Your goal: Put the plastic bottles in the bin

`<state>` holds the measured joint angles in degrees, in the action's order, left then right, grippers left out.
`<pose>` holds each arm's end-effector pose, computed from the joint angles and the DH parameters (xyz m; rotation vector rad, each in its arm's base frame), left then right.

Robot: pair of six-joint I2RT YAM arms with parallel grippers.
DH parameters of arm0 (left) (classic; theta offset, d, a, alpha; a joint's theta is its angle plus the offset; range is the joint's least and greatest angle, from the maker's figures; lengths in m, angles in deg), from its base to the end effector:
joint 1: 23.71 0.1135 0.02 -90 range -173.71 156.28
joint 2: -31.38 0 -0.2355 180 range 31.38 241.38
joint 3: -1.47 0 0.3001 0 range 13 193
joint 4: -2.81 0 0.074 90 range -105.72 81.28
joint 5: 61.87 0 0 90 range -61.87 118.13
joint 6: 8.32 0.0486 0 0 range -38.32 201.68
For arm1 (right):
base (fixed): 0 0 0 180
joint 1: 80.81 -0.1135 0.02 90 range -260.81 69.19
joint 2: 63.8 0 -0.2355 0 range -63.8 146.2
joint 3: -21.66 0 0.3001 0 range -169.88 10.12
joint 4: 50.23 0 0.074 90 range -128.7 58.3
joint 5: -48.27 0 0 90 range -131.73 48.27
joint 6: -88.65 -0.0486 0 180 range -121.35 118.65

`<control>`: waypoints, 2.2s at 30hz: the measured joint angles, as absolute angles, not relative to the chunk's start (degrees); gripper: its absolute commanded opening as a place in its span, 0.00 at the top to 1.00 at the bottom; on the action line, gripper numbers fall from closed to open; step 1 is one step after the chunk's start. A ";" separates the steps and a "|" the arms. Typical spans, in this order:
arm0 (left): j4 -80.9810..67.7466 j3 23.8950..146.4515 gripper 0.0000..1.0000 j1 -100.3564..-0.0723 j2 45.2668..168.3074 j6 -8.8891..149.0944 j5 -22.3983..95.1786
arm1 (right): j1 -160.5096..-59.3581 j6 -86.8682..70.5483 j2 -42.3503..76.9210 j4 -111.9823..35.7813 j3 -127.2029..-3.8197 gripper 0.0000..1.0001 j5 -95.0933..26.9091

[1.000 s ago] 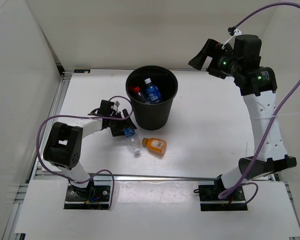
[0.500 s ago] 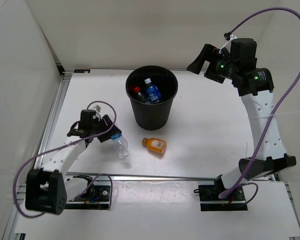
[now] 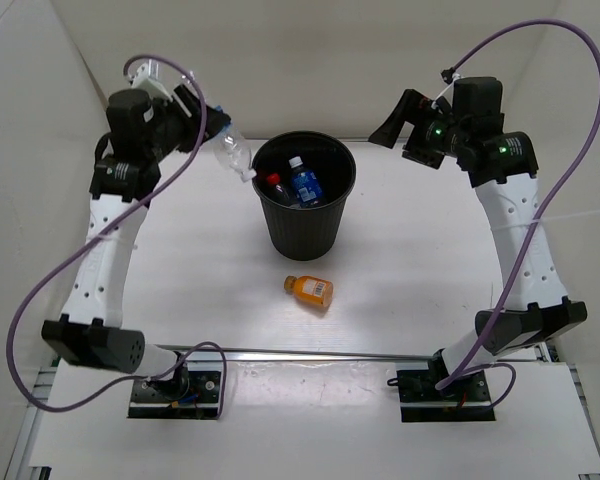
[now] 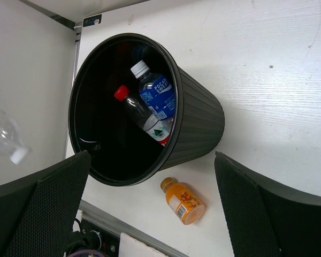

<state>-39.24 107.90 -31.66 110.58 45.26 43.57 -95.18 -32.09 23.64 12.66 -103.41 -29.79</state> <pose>0.3543 -0.0625 0.4512 -0.2725 1.8735 -0.7837 0.3434 0.0984 0.4801 0.1588 2.0680 0.7030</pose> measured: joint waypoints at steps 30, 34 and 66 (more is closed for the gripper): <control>-43.07 128.03 0.00 -46.17 139.45 44.95 48.77 | -90.26 -31.15 8.76 12.09 -83.79 0.00 -32.35; -44.84 121.62 0.00 -45.25 132.70 47.33 44.75 | -93.32 -27.45 5.79 11.89 -78.96 0.00 -32.43; -58.61 70.56 0.00 -34.20 77.51 50.31 12.12 | -147.68 7.01 20.19 -22.71 -41.56 0.00 -61.72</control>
